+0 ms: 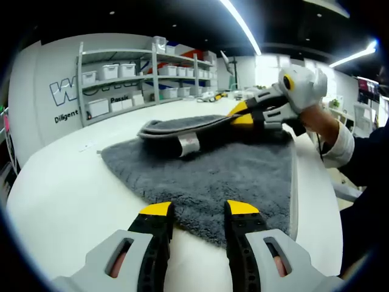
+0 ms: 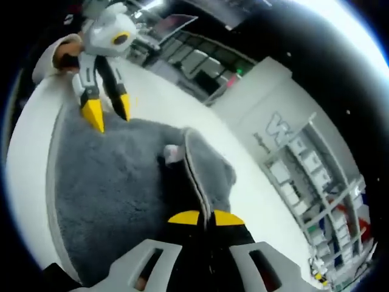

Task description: Open the folded towel by lifting each exposed corner and separating the folded layers until the towel lies flat within the target outline without major curled edges

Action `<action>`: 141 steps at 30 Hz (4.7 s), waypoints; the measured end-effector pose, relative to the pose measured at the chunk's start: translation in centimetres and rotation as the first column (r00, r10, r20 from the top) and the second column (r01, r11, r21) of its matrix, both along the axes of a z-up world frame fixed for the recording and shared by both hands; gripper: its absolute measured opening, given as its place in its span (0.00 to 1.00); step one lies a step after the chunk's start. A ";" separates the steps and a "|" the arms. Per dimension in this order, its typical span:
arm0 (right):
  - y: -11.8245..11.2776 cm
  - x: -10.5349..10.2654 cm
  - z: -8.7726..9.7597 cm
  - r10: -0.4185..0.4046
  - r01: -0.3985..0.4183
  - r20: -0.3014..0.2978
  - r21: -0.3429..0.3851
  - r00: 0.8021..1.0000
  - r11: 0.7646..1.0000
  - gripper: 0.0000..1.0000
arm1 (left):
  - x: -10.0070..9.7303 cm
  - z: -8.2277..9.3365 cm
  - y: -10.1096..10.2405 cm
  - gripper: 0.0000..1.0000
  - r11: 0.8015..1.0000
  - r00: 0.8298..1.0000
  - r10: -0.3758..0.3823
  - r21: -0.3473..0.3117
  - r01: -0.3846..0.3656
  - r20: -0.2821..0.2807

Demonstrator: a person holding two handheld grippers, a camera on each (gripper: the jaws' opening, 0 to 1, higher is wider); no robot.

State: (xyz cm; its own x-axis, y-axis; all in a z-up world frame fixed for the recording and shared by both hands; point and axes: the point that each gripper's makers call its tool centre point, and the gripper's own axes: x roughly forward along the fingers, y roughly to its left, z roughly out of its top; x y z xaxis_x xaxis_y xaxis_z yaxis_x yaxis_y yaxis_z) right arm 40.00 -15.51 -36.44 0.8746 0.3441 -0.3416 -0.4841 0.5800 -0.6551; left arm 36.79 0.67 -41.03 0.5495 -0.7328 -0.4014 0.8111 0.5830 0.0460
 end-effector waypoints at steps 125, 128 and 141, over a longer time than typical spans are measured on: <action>-11.0 8.1 -2.4 -0.121 0.167 -0.150 0.355 0.981 0.920 0.00 | -2.5 0.2 -0.9 0.30 0.995 0.995 -0.063 -0.083 0.057 -0.080; -12.0 8.9 -2.8 -0.150 0.192 -0.139 0.369 0.979 0.909 0.00 | -2.4 0.1 -1.0 0.29 0.995 0.994 -0.064 -0.079 0.058 -0.083; -16.9 10.0 -2.9 -0.291 0.326 -0.146 0.414 0.946 0.850 0.00 | -1.9 0.0 -1.8 0.29 0.997 0.996 -0.072 -0.038 0.069 -0.060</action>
State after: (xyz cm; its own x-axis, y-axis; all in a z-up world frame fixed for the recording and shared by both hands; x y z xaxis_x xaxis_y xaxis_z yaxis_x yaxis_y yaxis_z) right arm 50.00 -32.39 -39.33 0.9376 0.1882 -0.2923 -0.2714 0.9216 -0.2774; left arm 34.91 -1.13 -41.02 0.4712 -0.7835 -0.4052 0.8509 0.5247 -0.0251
